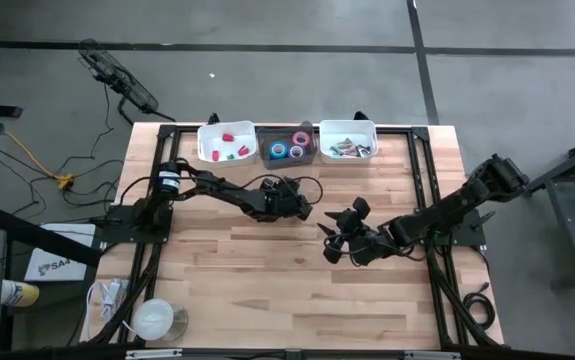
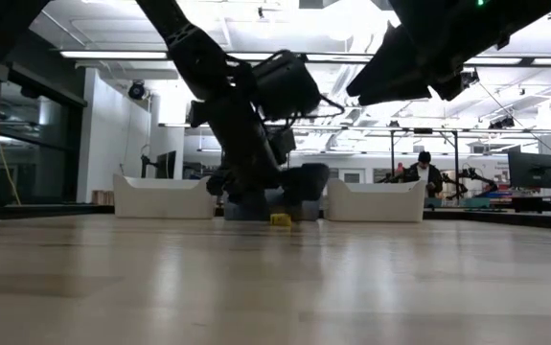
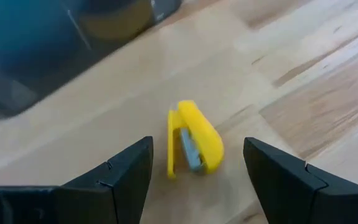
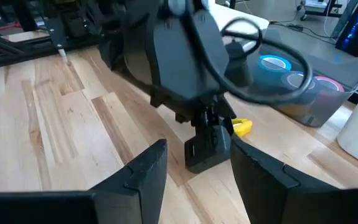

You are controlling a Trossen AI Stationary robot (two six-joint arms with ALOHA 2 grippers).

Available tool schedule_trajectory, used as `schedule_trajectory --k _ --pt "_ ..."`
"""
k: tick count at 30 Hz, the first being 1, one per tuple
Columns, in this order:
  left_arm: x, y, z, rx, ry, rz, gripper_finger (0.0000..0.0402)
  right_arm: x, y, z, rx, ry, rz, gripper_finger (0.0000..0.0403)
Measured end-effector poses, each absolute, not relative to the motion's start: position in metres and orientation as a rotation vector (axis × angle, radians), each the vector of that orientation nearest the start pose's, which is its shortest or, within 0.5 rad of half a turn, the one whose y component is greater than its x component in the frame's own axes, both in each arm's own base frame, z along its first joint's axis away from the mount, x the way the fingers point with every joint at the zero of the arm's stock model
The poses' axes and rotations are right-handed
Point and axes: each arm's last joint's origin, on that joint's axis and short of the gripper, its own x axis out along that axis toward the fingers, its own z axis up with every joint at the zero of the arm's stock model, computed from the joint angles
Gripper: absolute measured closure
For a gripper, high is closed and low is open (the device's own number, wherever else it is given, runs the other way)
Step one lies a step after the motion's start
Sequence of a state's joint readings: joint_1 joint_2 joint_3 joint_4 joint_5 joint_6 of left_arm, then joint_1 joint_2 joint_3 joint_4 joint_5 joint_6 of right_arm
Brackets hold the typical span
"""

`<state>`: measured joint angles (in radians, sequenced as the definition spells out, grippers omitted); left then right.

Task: Pick and place Stapler, Stapler remover, tape
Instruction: Put the yellow stapler into the left white bin

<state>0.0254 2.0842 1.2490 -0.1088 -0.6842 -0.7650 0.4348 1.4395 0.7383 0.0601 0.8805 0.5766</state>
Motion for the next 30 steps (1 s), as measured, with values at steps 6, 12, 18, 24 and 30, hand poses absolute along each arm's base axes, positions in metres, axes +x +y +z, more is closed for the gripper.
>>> schedule_trajectory --k 6,12,18,24,30 --pt "0.413 0.029 0.105 -0.39 0.598 0.976 0.0158 0.263 0.098 0.201 0.155 0.374 -0.554 0.0236" --pt "0.413 0.029 0.1 -0.388 0.604 0.982 0.0158 0.263 0.098 0.201 0.153 0.378 -0.553 0.0236" --pt "0.413 0.029 0.099 -0.382 0.625 0.968 0.0187 0.263 0.098 0.201 0.152 0.376 -0.556 0.0236" --pt "0.413 0.026 0.098 -0.358 0.651 0.94 0.0246 0.263 0.098 0.201 0.152 0.376 -0.556 0.0236" --pt "0.413 0.023 0.097 -0.323 0.676 0.913 0.0291 0.263 0.098 0.2 0.152 0.381 -0.552 0.0236"
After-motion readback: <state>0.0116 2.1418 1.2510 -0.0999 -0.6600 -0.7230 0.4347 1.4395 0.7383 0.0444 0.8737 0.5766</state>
